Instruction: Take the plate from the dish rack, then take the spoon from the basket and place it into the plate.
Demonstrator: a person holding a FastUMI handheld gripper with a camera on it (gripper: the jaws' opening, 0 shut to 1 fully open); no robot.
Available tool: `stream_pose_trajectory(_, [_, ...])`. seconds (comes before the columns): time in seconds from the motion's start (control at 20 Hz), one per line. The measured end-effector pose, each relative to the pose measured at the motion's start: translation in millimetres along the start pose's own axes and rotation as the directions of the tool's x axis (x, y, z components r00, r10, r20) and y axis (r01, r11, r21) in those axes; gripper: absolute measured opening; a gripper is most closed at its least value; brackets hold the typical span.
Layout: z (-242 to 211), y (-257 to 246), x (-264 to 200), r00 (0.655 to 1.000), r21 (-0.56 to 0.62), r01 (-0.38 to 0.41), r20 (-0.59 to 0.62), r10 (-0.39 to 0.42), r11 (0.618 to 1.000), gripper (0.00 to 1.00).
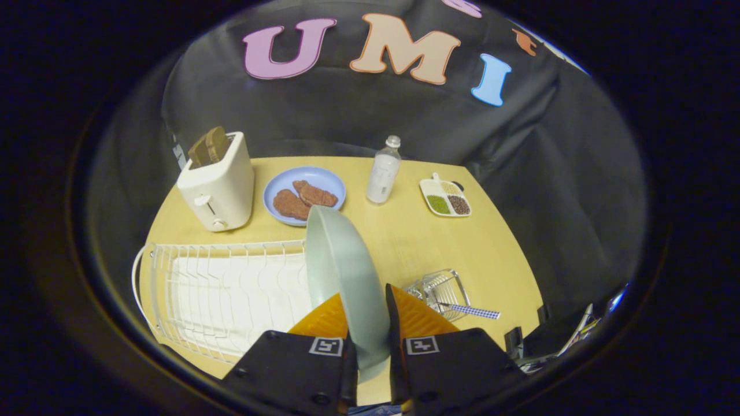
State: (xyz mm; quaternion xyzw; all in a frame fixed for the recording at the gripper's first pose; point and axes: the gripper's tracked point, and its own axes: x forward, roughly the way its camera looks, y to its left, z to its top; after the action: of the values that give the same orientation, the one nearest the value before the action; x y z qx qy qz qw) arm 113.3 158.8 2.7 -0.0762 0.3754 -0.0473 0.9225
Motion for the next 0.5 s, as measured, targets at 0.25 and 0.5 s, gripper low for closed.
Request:
stream_pose_trajectory(0.25, [16.0,-1.2,-37.8,0.997,0.089,-0.054,0.06,0.049,0.995,0.25])
stream_pose_trajectory(0.5, [10.5,-27.0,-68.3,0.994,0.165,-0.053,0.101,0.037,0.985,0.25])
